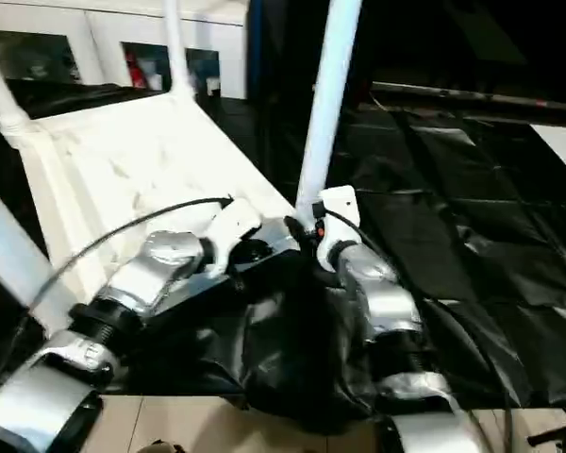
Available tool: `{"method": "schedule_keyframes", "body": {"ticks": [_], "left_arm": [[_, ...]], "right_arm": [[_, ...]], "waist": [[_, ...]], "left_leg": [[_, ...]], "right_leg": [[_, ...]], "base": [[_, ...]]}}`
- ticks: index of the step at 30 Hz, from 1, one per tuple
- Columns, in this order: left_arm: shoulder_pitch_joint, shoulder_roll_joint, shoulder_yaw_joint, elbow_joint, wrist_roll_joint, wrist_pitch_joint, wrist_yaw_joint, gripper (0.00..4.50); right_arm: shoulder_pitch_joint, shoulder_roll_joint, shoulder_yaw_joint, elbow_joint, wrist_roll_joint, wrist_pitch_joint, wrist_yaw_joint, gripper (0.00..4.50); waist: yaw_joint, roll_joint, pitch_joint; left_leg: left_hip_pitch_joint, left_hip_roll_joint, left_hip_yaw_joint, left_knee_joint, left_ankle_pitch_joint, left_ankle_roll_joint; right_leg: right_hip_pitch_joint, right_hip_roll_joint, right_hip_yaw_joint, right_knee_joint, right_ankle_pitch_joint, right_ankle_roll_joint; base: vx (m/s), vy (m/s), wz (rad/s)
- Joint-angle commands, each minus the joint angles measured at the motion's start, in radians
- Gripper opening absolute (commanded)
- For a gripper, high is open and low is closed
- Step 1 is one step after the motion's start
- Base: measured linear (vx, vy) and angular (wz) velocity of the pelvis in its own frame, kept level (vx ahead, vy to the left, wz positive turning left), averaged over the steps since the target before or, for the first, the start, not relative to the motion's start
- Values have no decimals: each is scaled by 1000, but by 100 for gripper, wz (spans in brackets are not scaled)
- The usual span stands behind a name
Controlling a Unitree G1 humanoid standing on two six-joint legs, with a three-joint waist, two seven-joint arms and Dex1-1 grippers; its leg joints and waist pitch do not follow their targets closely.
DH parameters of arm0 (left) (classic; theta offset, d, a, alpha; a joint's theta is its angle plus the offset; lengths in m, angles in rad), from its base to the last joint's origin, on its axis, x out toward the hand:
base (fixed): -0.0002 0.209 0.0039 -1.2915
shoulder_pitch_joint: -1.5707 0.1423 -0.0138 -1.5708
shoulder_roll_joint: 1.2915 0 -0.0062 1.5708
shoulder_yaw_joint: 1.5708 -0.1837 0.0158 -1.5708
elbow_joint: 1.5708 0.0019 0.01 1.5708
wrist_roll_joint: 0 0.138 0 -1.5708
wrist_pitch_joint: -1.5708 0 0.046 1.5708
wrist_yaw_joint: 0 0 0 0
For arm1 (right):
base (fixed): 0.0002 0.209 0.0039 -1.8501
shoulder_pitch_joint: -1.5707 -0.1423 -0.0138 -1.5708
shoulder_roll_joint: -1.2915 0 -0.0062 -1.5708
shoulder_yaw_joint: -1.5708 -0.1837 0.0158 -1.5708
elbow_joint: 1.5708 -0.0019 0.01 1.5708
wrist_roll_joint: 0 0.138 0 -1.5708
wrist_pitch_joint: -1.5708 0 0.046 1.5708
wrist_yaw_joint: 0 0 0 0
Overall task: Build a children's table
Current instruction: Rotate leg to tighten
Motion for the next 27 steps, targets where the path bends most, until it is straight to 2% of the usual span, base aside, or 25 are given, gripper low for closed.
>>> {"method": "schedule_keyframes", "body": {"ticks": [1,2,4,6,7,10,15,21,23,27], "left_arm": [[41,48,-36,-40,-17,-62,-144,0],[52,66,-42,-56,-27,-73,-187,0],[58,75,-45,-64,-32,-77,-210,0],[71,107,-54,-86,-40,-76,-259,0],[85,142,-53,-115,-59,-70,-318,0],[99,170,-37,-140,-87,-74,-370,0],[112,193,-26,-154,-111,-70,-413,0],[127,207,-19,-183,-134,-53,-445,0],[130,209,-21,-190,-137,-48,-451,0],[133,206,-23,-196,-139,-43,-455,0]], "right_arm": [[36,-44,77,-63,13,8,151,312],[43,-63,86,-76,5,-1,177,312],[46,-72,89,-79,0,-9,190,312],[64,-105,96,-112,12,-4,255,312],[88,-153,108,-160,35,15,349,312],[112,-213,130,-202,53,34,442,312],[124,-246,132,-231,83,61,504,312],[116,-244,115,-242,116,74,539,268],[116,-247,118,-247,123,78,547,238],[118,-247,124,-248,125,82,560,218]], "waist": [[7,1,-56],[9,3,-58],[9,6,-58],[10,7,-58],[13,10,-59],[15,6,-61],[21,4,-59],[21,3,-60],[22,4,-60],[22,2,-61]], "left_leg": [[6,13,0,-59,-245,6],[6,14,1,-57,-218,13],[9,15,3,-57,-214,12],[9,17,4,-57,-214,11],[12,19,3,-57,-219,11],[10,17,6,-52,-185,35],[12,17,8,-51,-190,40],[12,18,8,-49,-181,37],[12,18,9,-48,-171,40],[12,17,9,-47,-163,41]], "right_leg": [[43,-60,26,-83,-184,-166],[45,-60,26,-77,-137,-175],[42,-58,25,-73,-102,-197],[43,-56,24,-69,-82,-210],[43,-56,23,-67,-70,-215],[47,-54,22,-59,15,-234],[47,-58,23,-61,-21,-241],[46,-59,23,-58,-25,-243],[46,-59,23,-58,-18,-244],[47,-58,22,-56,-15,-243]], "base": [[0,0,0],[0,0,0],[0,0,0],[0,0,0],[0,0,0],[0,0,0],[0,0,0],[0,0,0],[0,0,0],[0,0,0]]}}
